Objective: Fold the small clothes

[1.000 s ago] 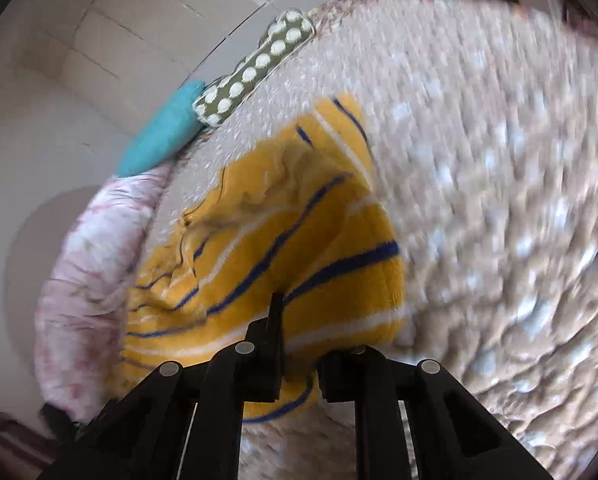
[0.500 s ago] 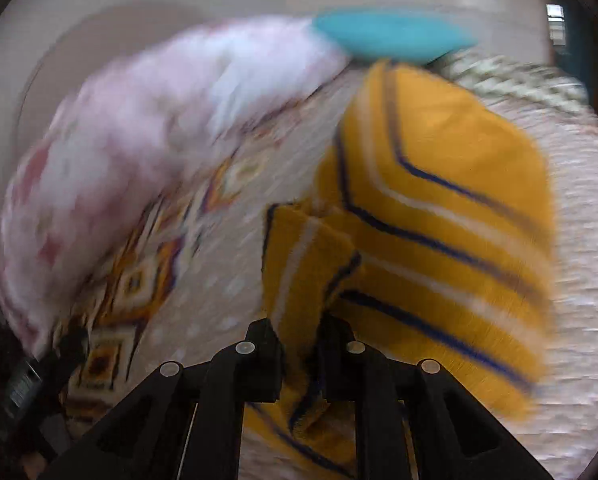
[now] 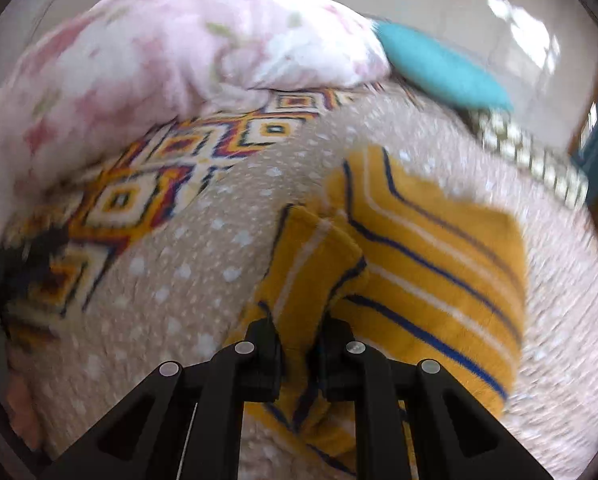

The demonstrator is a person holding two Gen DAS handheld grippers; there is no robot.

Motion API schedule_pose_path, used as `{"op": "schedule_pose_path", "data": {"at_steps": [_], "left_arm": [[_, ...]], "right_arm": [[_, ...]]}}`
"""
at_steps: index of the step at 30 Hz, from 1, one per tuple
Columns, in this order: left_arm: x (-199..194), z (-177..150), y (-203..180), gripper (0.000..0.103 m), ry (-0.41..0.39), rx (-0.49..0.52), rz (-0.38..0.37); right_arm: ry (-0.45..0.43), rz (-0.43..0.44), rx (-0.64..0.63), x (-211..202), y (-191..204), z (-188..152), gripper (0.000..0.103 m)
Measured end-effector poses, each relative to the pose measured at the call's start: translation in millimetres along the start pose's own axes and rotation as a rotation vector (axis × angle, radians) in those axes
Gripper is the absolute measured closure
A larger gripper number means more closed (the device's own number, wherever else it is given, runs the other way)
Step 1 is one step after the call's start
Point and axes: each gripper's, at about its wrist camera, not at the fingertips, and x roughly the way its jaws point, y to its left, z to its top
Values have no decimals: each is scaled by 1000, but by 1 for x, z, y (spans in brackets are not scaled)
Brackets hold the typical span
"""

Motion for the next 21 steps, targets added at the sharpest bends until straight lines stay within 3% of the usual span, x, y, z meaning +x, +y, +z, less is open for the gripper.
{"op": "schedule_pose_path", "data": {"at_steps": [2,3,4,6,7,10,14,16,19,21], "left_arm": [[-1,-2,-5,2,-7,23,15],[-2,-2,-7,2,-12,32,17],[-4,-3,-10,2,-19,43,17],[-6,-3,-14,2,-23,55,6],[-6,-3,-16,2,-22,57,-1],[-3,-6,-25,2,7,77,-37],[2,-13,-50,2,43,146,-106],[11,-15,-71,2,57,197,-134],[37,-20,-105,2,124,273,-162],[55,-27,-124,17,172,317,-167]], "right_arm": [[17,8,-104,-2,18,-9,85],[41,84,-135,-1,24,-14,83],[54,149,-147,-2,27,-20,75],[40,173,-147,-13,25,-28,60],[21,203,-120,-23,18,-32,60],[-32,284,41,-52,-20,-40,60],[-103,235,277,-78,-90,-64,57],[-102,197,353,-79,-117,-78,43],[-88,218,510,-69,-158,-101,37],[-99,249,612,-59,-179,-110,32]]}}
